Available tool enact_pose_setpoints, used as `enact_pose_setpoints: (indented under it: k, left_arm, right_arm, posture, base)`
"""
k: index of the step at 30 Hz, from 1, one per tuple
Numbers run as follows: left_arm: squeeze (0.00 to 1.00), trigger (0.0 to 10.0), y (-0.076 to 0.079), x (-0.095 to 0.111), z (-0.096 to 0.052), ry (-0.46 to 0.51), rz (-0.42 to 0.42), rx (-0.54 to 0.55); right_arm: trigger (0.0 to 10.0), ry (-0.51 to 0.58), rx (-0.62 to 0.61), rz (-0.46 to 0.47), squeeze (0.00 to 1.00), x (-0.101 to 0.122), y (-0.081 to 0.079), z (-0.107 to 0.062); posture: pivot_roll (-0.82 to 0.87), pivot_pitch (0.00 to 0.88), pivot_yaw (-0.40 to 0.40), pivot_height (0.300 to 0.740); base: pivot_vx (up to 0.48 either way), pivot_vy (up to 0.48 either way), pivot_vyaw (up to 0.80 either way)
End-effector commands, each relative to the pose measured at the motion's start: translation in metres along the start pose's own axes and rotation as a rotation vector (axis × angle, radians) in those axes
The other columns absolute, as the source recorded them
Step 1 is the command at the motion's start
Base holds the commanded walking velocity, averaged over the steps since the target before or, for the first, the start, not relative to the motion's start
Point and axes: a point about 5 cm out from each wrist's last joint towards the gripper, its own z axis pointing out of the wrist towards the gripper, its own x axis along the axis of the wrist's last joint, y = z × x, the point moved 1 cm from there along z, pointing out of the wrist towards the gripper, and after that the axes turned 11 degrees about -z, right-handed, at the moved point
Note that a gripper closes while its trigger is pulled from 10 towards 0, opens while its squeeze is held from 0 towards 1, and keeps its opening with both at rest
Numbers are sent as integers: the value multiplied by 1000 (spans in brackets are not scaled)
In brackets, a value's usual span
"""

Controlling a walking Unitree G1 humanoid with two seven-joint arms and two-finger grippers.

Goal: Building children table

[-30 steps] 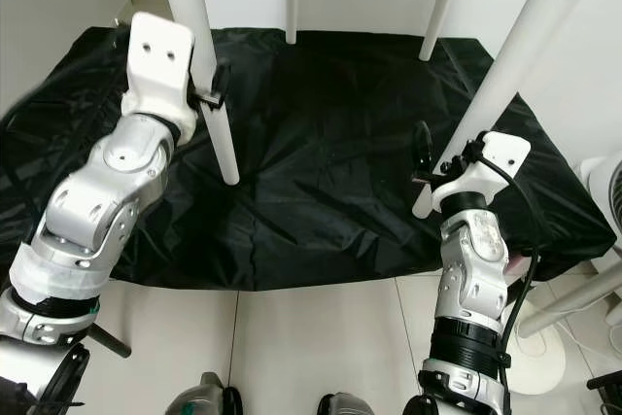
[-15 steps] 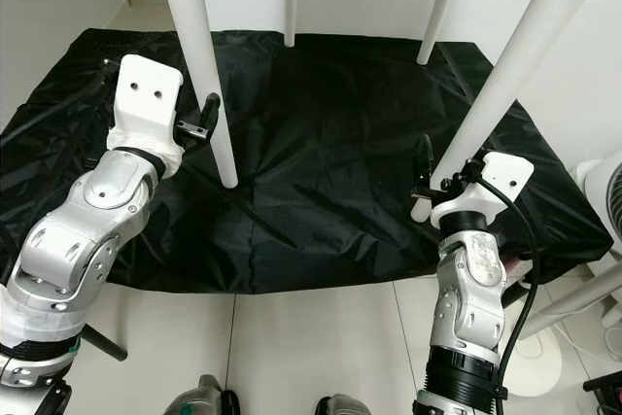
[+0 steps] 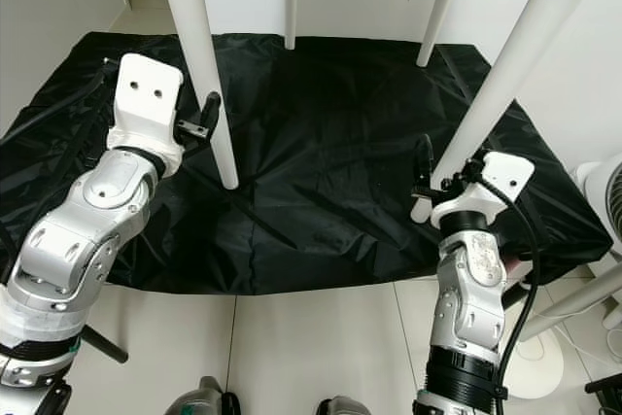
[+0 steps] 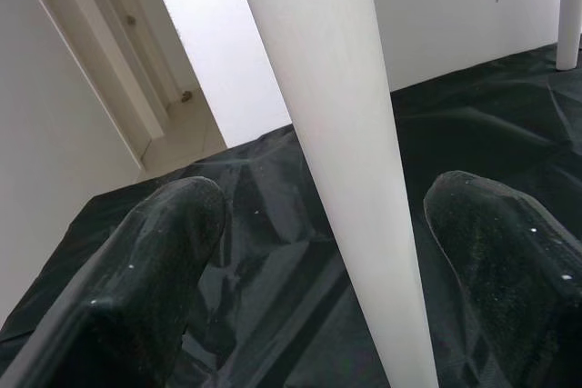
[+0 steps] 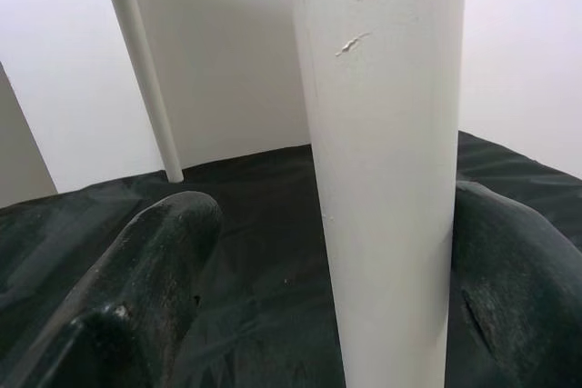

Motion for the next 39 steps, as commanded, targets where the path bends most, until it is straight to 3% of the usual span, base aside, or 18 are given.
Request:
enact_pose_setpoints:
  k: [1,35,36,37,38,39]
  left_arm:
    - [0,10000,1,5,5,14,10,-4]
    - [0,10000,1,5,5,14,10,-4]
    - [0,10000,-1,3,0,5,12,-1]
    - [0,10000,2,0,-14,32,-18,-61]
    - [0,10000,2,0,-14,32,-18,-61]
    - [0,10000,5,0,-24,55,-39,-105]
  right_arm:
    - [10000,6,10,-5,0,1,-2,5]
    - [10000,6,10,-5,0,1,-2,5]
    - [10000,2,2,-7,0,2,-2,0]
    - [10000,-5,-15,-32,0,5,-3,-10]
    - [10000,-5,-15,-32,0,5,-3,-10]
    - [10000,-9,-28,-50,0,7,-5,-17]
  posture:
    - [10,175,-15,740]
    - [10,175,-15,740]
    - [10,0,0,740]
    - [3,0,0,740]
    - [3,0,0,740]
    - [3,0,0,740]
  base:
    - [0,0,0]
    - [0,0,0]
    - [0,0,0]
    - [0,0,0]
    - [0,0,0]
    - [0,0,0]
